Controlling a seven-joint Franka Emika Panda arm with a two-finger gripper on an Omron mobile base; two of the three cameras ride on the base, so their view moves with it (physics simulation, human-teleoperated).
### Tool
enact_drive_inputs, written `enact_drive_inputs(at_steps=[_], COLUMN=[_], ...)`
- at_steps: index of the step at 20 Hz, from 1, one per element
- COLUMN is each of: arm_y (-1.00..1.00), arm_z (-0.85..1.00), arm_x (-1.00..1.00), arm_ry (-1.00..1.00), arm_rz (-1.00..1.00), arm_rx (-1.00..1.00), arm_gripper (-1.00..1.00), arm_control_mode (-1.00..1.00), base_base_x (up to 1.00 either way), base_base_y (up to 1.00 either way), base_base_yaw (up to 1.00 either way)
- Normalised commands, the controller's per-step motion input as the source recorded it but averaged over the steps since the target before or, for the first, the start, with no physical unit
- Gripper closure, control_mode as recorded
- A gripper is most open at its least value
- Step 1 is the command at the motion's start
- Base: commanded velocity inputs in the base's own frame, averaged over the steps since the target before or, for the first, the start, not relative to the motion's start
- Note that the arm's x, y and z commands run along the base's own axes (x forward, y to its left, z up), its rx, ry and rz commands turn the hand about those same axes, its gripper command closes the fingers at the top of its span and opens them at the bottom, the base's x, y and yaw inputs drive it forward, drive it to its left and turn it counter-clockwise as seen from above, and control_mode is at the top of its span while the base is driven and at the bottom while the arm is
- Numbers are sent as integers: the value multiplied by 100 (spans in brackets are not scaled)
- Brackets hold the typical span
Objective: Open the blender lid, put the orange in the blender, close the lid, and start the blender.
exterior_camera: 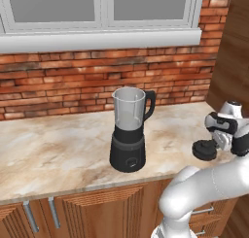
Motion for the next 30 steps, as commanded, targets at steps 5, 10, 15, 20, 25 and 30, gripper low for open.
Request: enact_drive_inputs(at_steps=[5, 10, 15, 20, 25, 30], arm_y=[18, 22, 13, 20, 23, 41], arm_z=[56, 21, 31, 81, 76, 71], arm_x=[-8, -12, -23, -22, -19, -3], arm_ry=[0, 0, -4, 0, 0, 0], arm_rz=[-8, -8, -5, -12, -10, -9], arm_rx=[1, 0, 8, 16, 15, 12], arm_gripper=[100, 100, 100, 100, 100, 100], arm_control_mode=[-100, -100, -100, -100, -100, -100], base_base_x=[0, 0, 0, 0, 0, 0], base_base_y=[0, 0, 0, 0, 0, 0], base_base_yaw=[0, 0, 0, 0, 0, 0])
